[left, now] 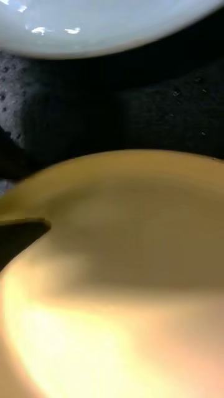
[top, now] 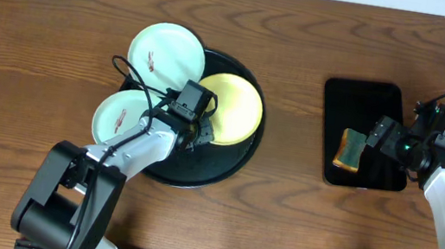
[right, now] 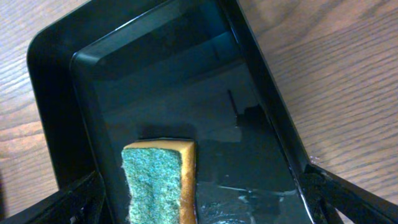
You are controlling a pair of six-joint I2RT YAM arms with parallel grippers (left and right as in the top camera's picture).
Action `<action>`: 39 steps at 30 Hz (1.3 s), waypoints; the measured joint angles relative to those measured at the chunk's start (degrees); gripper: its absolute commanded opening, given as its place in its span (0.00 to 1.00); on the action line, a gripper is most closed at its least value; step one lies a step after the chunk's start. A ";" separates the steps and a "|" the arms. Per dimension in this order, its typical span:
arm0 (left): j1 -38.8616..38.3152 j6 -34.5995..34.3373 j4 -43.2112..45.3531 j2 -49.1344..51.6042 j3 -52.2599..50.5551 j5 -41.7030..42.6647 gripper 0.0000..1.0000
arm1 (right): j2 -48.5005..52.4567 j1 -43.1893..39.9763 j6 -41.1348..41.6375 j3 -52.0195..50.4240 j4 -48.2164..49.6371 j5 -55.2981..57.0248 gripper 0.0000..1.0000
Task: Clean dirty plates on tray and stack at the side
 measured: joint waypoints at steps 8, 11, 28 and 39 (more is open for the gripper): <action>0.39 0.66 -1.01 -0.31 0.09 0.79 0.07 | 0.00 0.00 0.00 -0.02 0.00 0.00 0.99; 0.37 1.05 -4.09 -1.97 -0.02 -0.79 0.07 | 0.00 0.00 0.00 0.00 0.00 0.00 0.99; 0.33 14.73 -12.70 -21.90 -0.39 -17.84 0.07 | 0.00 0.00 0.00 0.00 0.00 0.00 0.99; 0.33 19.12 -16.50 -21.97 1.62 -12.81 0.69 | 0.00 0.00 0.00 0.00 0.00 0.00 0.99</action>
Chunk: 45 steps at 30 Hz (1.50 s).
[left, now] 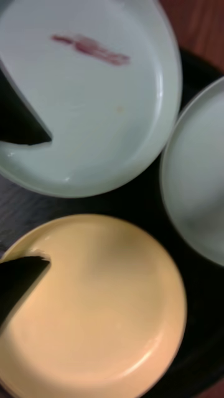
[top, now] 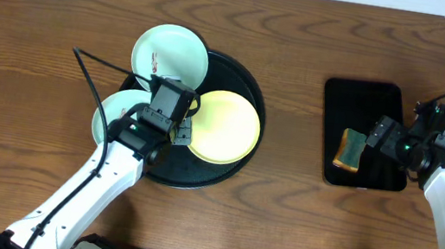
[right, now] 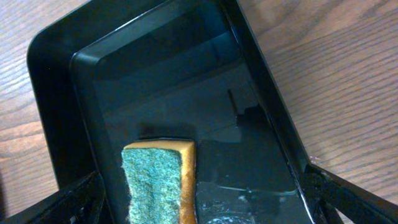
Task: Clean dirty plates on tray and stack at the side
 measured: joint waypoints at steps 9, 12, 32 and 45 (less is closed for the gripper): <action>4.04 0.59 -12.07 0.17 15.15 2.64 0.74 | 0.00 0.00 0.00 0.00 0.00 -0.15 0.99; 7.93 0.92 -13.99 0.17 19.39 3.04 0.75 | 0.00 0.00 0.00 0.00 0.48 -0.37 0.99; 28.41 0.44 -17.64 -0.37 21.33 8.72 0.85 | 0.00 10.29 -13.31 21.16 -23.41 -13.92 0.99; 28.41 0.44 -17.62 -0.37 21.33 9.38 0.85 | 8.50 45.05 -24.46 35.06 -16.13 -1.38 0.99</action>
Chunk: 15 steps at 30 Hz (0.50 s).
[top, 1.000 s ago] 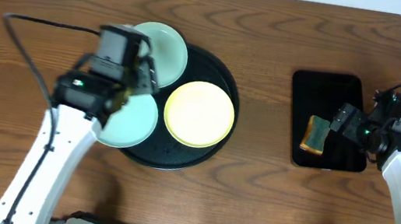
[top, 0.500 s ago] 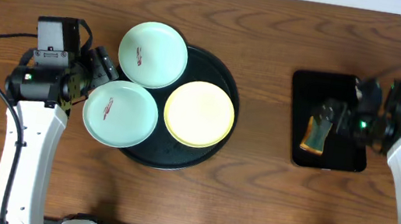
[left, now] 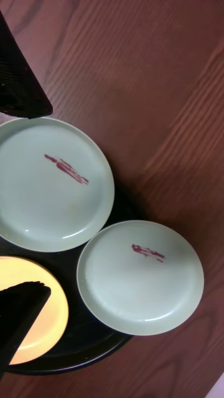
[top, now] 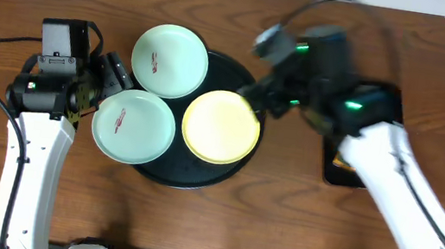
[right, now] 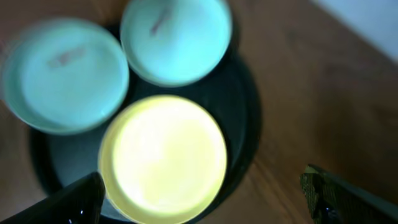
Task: Clean dirty plates on tray and stack at the side
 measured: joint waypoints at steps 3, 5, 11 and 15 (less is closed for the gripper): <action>0.00 0.00 0.00 0.00 0.02 0.09 0.86 | 7.32 1.88 -3.08 0.00 2.12 1.84 0.99; 0.00 0.00 0.02 0.00 0.02 0.09 0.86 | 11.76 2.29 -4.28 0.00 3.78 3.37 0.95; 0.00 0.00 -0.02 0.00 0.02 0.11 0.86 | 20.65 2.27 -6.64 -0.02 7.52 6.03 0.61; 0.00 0.00 -0.02 0.00 0.02 0.13 0.86 | 24.46 2.27 -7.65 -0.02 9.20 6.14 0.55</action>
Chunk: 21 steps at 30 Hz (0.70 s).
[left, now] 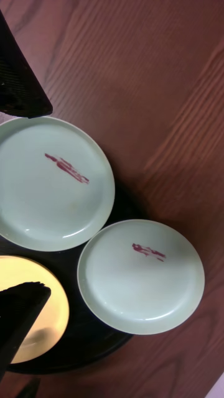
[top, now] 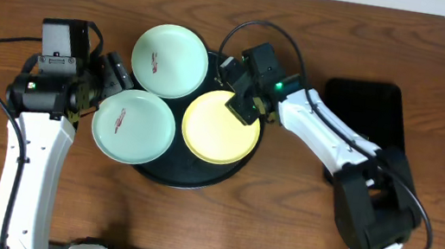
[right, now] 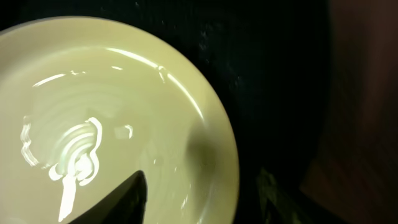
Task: Clean dirty plates on tray and stack at the side
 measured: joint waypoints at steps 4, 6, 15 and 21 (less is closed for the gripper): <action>0.00 0.00 0.02 0.00 0.00 -0.02 0.86 | 3.54 0.00 -0.33 0.00 1.49 0.09 0.56; 0.00 0.00 0.02 0.00 0.00 -0.02 0.86 | 5.25 -0.09 -0.31 0.02 2.69 -0.92 0.56; 0.00 0.00 0.00 0.00 0.00 -0.02 0.86 | 5.38 -0.07 -0.79 0.26 3.80 -1.27 0.01; 0.00 0.00 0.02 0.00 0.00 -0.02 0.86 | 4.39 -0.04 -0.74 0.33 3.13 -3.39 0.01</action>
